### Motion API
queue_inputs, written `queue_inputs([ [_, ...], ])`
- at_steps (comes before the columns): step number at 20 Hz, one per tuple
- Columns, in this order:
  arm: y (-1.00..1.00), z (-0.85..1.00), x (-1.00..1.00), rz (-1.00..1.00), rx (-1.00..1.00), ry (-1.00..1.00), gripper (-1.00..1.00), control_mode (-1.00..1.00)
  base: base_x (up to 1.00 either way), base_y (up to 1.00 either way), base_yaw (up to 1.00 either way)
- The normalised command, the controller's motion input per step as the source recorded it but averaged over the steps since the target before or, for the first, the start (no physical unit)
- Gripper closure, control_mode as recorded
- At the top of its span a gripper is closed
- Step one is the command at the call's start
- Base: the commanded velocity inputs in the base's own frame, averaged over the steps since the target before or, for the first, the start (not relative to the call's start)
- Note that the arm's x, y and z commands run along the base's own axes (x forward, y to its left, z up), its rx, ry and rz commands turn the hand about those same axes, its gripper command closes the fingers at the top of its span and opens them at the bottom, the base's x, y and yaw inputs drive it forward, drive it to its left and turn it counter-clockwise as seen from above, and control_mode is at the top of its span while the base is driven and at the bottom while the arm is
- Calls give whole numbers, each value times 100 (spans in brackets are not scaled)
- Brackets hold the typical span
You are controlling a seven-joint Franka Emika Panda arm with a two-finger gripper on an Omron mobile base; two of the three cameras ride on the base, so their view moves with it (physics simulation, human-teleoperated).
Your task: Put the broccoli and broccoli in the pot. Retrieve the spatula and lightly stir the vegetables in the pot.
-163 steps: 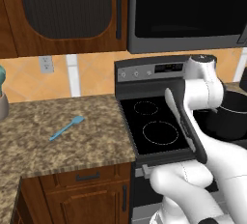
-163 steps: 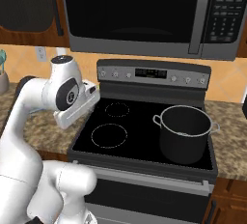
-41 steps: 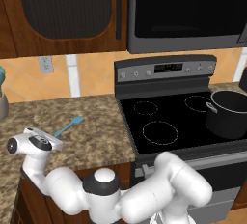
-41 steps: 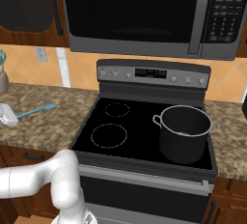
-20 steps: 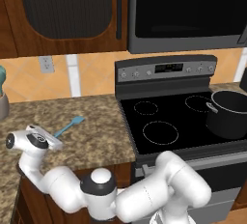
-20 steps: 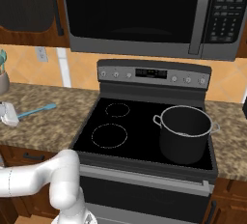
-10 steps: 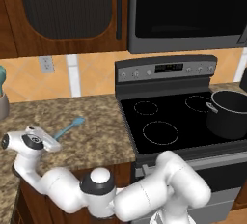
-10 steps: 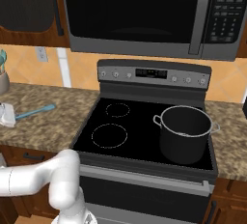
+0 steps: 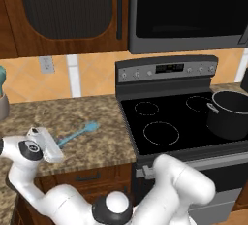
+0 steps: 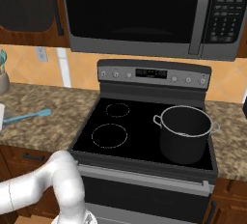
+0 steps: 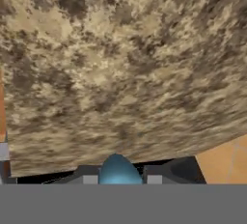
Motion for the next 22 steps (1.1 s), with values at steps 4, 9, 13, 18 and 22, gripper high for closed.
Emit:
queue_inputs([
  [4, -100, 100, -97, 0, 56, 0, 100, -100, 0, 0, 0],
  [9, -97, 100, -81, 0, 65, 0, 100, -100, 0, 0, 0],
  [13, -80, 100, -54, -3, 62, 0, 100, -100, 0, 0, 0],
  [18, -45, 100, -32, -13, 58, 2, 100, -100, 0, 0, 0],
  [22, -37, 99, -44, -25, 46, 4, 100, -100, 0, 0, 0],
])
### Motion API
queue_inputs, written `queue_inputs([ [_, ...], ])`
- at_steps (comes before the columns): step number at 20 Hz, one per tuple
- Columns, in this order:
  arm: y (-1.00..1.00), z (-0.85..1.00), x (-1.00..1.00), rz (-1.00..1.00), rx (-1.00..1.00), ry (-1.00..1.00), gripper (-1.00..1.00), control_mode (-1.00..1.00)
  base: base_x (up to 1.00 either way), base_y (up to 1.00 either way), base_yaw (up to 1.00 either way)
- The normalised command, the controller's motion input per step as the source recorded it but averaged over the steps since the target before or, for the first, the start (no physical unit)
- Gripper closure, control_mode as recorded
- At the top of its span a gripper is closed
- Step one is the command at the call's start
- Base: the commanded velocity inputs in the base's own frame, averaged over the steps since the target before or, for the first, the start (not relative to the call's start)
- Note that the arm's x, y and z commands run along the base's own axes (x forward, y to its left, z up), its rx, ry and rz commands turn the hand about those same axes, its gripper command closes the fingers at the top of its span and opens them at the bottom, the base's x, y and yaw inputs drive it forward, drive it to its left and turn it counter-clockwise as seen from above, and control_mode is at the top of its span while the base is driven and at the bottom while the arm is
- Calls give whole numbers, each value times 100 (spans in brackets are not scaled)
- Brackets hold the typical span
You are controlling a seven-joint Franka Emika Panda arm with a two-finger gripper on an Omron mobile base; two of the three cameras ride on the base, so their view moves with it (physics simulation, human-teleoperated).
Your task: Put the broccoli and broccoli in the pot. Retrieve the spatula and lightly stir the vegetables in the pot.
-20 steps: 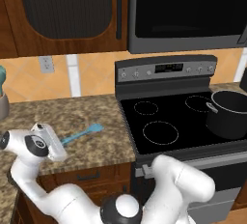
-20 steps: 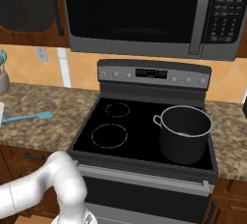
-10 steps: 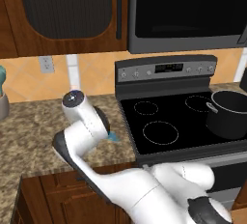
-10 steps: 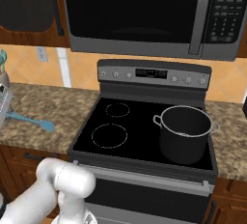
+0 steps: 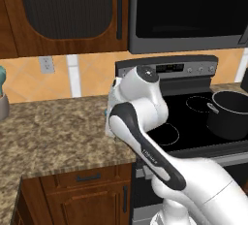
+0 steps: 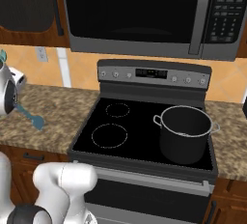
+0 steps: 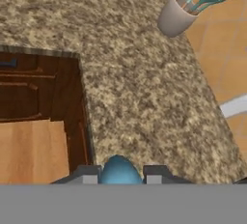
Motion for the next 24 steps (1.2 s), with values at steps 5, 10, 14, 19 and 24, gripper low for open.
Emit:
queue_inputs([
  [5, -49, 76, -31, -37, 32, 22, 100, -100, 0, 0, 0],
  [10, -57, 49, -22, -42, 20, 21, 100, -100, 0, 0, 0],
  [14, -51, 5, 14, -44, 0, 1, 100, -100, 0, 0, 0],
  [19, -13, 0, -3, -15, 0, -1, 100, 100, -25, -32, -20],
  [24, 0, 0, 0, 0, 0, 0, 100, 100, -24, -94, -28],
])
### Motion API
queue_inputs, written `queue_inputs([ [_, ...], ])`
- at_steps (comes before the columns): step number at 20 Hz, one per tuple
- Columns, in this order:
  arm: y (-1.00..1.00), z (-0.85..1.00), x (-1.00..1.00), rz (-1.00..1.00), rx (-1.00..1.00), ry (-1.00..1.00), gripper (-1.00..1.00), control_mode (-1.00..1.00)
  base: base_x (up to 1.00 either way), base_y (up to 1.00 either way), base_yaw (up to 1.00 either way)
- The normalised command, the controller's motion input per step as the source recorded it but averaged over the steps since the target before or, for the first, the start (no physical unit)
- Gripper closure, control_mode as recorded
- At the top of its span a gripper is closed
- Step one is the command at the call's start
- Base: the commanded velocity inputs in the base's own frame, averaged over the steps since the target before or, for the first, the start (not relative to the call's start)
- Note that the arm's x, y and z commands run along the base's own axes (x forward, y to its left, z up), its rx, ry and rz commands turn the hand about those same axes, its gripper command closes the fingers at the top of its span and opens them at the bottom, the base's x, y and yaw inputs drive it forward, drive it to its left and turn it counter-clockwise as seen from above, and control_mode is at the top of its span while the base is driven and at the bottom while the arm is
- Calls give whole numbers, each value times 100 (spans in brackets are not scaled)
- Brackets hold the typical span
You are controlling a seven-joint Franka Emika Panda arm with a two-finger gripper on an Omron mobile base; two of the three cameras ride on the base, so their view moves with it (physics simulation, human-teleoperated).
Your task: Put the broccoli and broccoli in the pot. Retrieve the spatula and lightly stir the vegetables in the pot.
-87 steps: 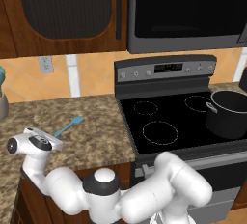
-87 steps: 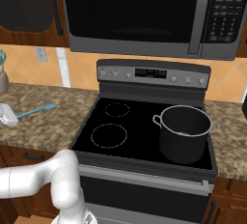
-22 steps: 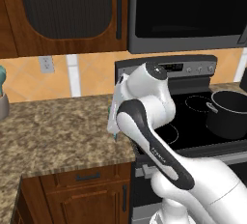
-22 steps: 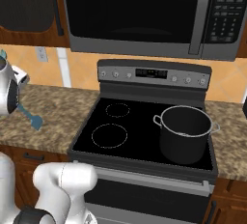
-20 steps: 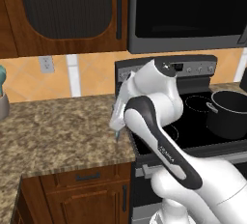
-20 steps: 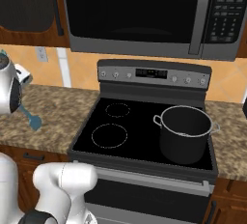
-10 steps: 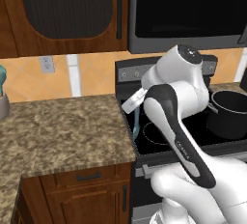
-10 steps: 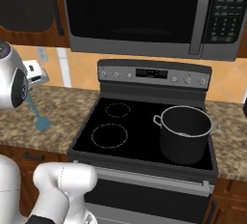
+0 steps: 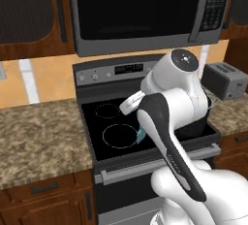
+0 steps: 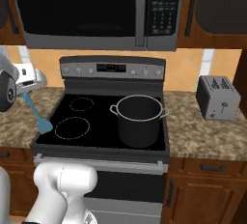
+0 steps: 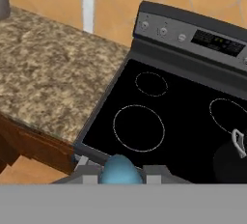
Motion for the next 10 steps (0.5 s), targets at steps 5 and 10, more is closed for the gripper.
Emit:
queue_inputs([
  [5, 0, 0, 0, 0, 0, 0, 100, 100, 0, -99, -10],
  [10, 0, 0, 0, 0, 0, 0, 100, 100, 15, -79, 4],
])
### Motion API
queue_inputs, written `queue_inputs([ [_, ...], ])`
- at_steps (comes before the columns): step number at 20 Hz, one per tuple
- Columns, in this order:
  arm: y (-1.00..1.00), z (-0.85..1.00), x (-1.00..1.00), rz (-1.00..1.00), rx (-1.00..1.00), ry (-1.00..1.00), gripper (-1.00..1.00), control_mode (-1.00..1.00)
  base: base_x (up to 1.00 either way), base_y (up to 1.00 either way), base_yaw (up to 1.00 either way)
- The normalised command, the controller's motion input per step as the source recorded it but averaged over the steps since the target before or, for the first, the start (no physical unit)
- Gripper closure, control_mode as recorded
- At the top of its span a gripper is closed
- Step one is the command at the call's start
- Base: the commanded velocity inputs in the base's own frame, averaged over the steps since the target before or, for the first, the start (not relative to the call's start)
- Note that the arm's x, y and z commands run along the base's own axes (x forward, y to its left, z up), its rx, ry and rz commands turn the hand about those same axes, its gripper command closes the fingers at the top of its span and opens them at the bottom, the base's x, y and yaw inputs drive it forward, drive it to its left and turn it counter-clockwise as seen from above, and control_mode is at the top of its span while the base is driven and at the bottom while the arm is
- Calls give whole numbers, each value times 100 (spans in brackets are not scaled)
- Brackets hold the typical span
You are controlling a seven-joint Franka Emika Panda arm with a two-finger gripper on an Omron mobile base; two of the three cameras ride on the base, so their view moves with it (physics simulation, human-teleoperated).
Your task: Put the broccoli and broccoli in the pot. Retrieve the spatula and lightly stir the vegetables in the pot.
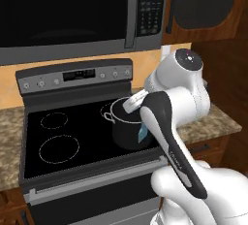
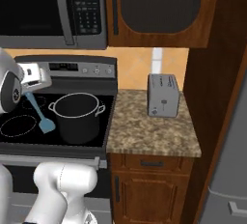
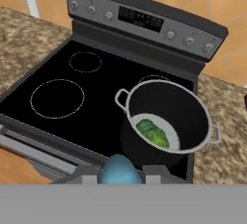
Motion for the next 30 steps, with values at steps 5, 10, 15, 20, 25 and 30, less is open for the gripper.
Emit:
queue_inputs([
  [5, 0, 0, 0, 0, 0, 0, 100, 100, 28, -49, 14],
  [10, 0, 33, 0, 7, 13, -4, 100, -100, 9, 0, 4],
  [15, -1, 53, -26, 10, 19, -23, 100, -100, 0, 0, 0],
  [20, 0, -4, 37, 0, 5, -17, 100, -100, 0, 0, 0],
  [25, -10, -35, 72, -1, 0, -1, 100, -100, 0, 0, 0],
  [30, -3, -47, 66, -1, 0, 0, 100, -100, 0, 0, 0],
])
